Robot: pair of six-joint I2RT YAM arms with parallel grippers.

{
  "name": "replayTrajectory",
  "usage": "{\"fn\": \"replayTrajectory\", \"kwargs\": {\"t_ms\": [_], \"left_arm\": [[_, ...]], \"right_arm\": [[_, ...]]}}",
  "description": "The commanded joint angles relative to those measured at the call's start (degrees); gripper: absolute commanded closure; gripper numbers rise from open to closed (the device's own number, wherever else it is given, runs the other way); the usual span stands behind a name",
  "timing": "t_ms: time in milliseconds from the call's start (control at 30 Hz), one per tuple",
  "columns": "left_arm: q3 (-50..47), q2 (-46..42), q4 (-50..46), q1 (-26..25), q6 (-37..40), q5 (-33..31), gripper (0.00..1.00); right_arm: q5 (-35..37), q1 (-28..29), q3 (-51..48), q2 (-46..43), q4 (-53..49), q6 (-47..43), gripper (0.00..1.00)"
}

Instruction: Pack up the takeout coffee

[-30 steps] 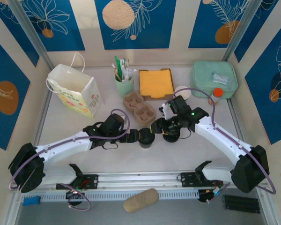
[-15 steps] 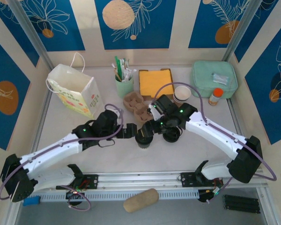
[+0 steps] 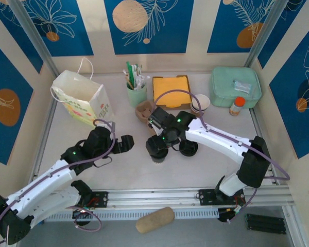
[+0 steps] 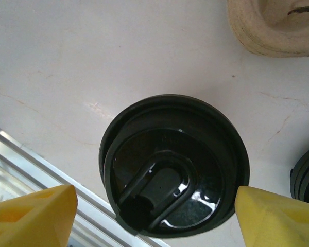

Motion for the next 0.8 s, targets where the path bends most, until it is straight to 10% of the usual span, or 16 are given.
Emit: {"fn": "replayTrajectory", "kwargs": {"t_ms": [0,233,767], "left_arm": [[-1.0,-1.2,-0.7,1.0,-0.9,-0.2,0.01],[-1.6,-1.7,-0.1,1.8,-0.8,1.0,0.01],[-1.2,-1.4,0.1,2.4,-1.0,2.1,0.01]], "right_arm": [[3.2,1.5,2.5,2.1,-3.3,-0.5,0.18],[5.7,3.0,3.8,5.0,-4.9,0.0,0.04],[1.4,3.4,-2.5,6.0,-1.6,1.3,0.22]]}}
